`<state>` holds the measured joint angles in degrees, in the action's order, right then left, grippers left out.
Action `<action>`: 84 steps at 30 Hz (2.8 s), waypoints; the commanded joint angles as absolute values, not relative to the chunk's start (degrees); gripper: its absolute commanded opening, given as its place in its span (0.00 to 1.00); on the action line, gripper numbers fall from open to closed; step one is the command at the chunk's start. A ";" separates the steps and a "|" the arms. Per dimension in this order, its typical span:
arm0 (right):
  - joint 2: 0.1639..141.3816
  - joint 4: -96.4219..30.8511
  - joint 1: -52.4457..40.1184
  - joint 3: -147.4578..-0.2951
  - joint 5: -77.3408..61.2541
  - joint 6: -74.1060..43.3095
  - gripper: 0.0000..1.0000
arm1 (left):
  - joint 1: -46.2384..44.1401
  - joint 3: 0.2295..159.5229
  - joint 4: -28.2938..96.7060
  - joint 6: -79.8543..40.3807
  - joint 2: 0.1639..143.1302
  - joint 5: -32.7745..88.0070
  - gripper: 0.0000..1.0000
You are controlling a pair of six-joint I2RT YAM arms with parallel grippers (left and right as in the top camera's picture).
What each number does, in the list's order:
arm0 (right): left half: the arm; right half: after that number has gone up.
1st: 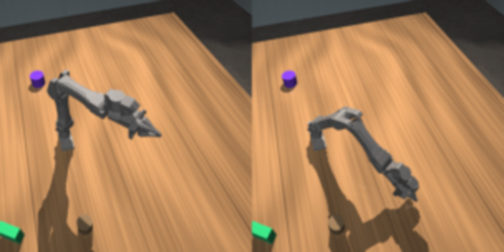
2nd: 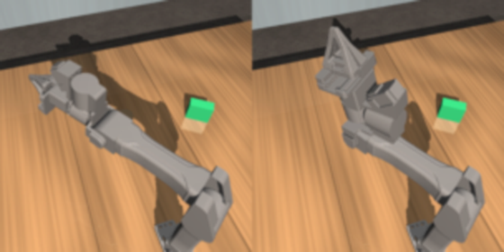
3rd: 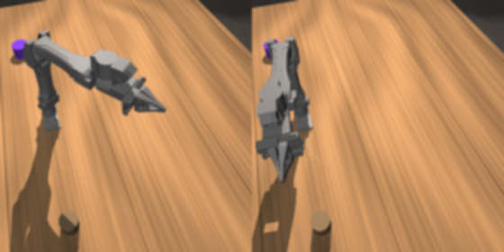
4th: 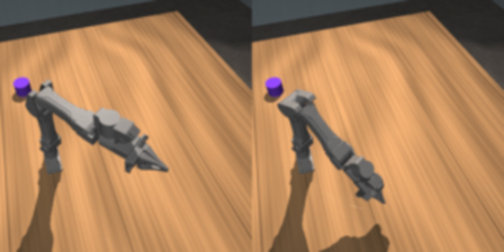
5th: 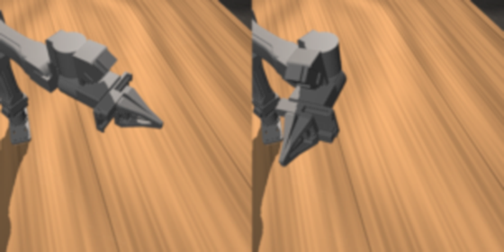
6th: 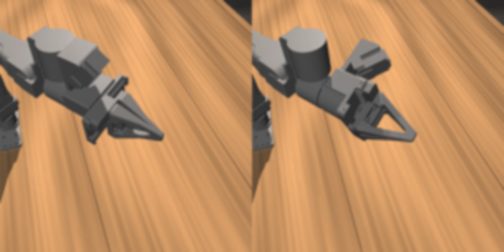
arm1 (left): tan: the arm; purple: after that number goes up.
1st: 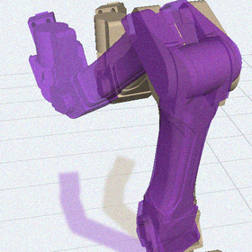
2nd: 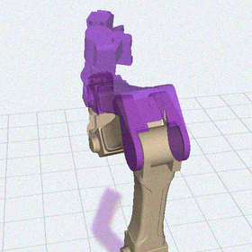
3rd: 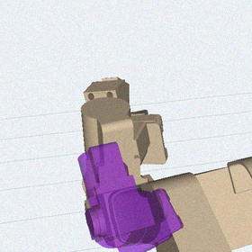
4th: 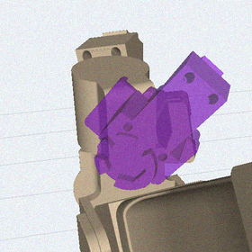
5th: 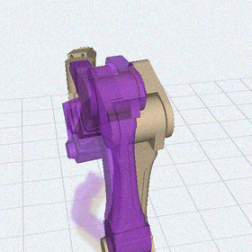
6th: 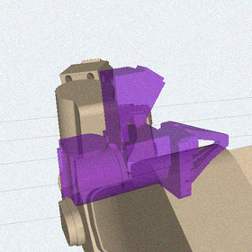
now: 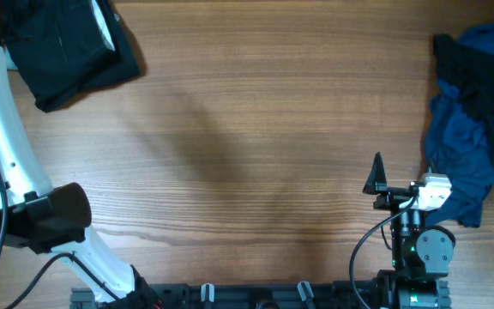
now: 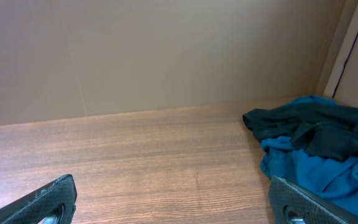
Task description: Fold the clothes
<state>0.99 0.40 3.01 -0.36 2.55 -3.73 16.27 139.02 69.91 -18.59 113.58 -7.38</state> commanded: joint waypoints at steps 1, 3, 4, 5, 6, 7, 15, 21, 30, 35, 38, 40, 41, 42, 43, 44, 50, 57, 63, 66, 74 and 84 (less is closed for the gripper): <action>0.27 0.58 3.25 -0.30 1.41 -3.03 1.00 | 16.25 138.76 69.76 -18.48 113.58 -6.90 1.00; 0.27 0.58 3.25 -0.30 1.41 -3.03 1.00 | 16.25 138.76 69.76 -18.48 113.58 -6.87 1.00; 0.27 0.56 3.25 -0.30 1.41 -3.01 1.00 | 16.25 138.76 69.76 -18.48 113.58 -6.90 1.00; 0.27 0.58 3.25 -0.30 1.41 -3.01 1.00 | 16.25 138.76 69.76 -18.48 113.58 -6.90 1.00; 0.27 0.58 3.25 -0.30 1.41 -3.01 1.00 | 16.25 138.76 69.76 -18.48 113.58 -6.87 1.00; 0.27 0.58 3.25 -0.30 1.41 -3.03 1.00 | 16.25 138.76 69.76 -18.48 113.58 -6.90 1.00; 0.27 0.58 3.25 -0.30 1.41 -3.01 1.00 | 16.25 138.76 69.76 -18.48 113.58 -6.87 1.00; 0.27 0.58 3.25 -0.30 1.41 -3.03 1.00 | 16.25 138.76 69.76 -18.48 113.58 -6.90 1.00; 0.27 0.58 3.25 -0.30 1.41 -3.03 1.00 | 16.25 138.76 69.76 -18.48 113.58 -6.90 1.00; 0.27 0.56 3.25 -0.30 1.41 -3.01 1.00 | 16.25 138.76 71.24 -18.48 113.58 -6.90 1.00; 0.27 0.58 3.25 -0.30 1.41 -3.01 1.00 | 16.25 138.76 75.20 -18.46 113.58 -7.18 1.00; 0.27 0.58 3.25 -0.30 1.41 -3.03 1.00 | 16.32 138.76 76.58 -18.48 113.56 -7.49 1.00; 0.27 0.56 3.25 -0.30 1.41 -3.01 1.00 | 16.29 138.76 77.03 -18.50 113.40 -7.46 1.00; 0.27 0.56 3.25 -0.30 1.41 -2.98 1.00 | 16.14 138.76 77.73 -18.48 113.34 -7.27 1.00; 0.27 0.56 3.25 -0.30 1.41 -3.03 1.00 | 15.79 138.76 78.30 -18.48 113.14 -7.14 1.00; 0.27 0.56 3.25 -0.30 1.41 -3.03 1.00 | 14.92 138.76 78.70 -18.48 112.44 -6.42 1.00; 0.27 0.58 3.25 -0.30 1.41 -3.01 1.00 | 11.77 138.76 78.78 -18.26 108.31 -8.71 1.00; 0.27 0.58 3.25 -0.30 1.41 -3.01 1.00 | 10.61 127.59 75.09 -20.01 99.74 -13.21 1.00; 0.27 0.56 3.25 -0.30 1.41 -3.01 1.00 | 10.59 102.85 60.55 -24.67 86.37 -12.88 1.00; 0.27 0.58 3.25 -0.30 1.41 -3.01 1.00 | 10.59 90.63 54.72 -27.94 79.42 -12.86 1.00; 0.27 0.58 3.25 -0.30 1.41 -3.01 1.00 | 10.61 67.16 42.06 -33.93 61.63 -12.49 1.00; 0.27 0.58 3.25 -0.30 1.41 -3.01 1.00 | 10.61 45.52 32.80 -33.93 40.42 -11.60 1.00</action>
<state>0.97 0.38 3.01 -0.36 2.50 -3.73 10.70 50.94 35.81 -32.95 45.63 -12.12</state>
